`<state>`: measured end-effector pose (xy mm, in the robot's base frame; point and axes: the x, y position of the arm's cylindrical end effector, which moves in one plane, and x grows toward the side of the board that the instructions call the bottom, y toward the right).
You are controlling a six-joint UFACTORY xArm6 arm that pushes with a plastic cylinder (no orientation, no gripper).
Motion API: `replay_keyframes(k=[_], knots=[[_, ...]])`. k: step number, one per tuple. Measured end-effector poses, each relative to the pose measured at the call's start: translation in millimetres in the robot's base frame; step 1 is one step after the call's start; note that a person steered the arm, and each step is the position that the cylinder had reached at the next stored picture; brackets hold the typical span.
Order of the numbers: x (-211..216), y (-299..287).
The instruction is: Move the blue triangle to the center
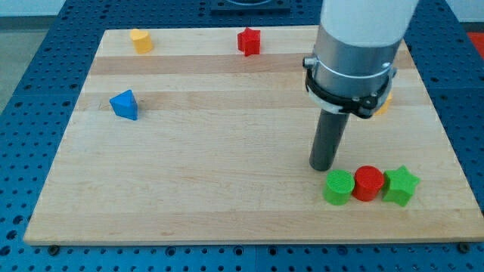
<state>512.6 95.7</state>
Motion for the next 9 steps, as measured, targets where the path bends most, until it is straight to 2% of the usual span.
replay_keyframes(k=[2,3,7,8,9], knots=[[-48,-9],[-53,-36],[-53,-271],[-55,-321],[-72,-347]])
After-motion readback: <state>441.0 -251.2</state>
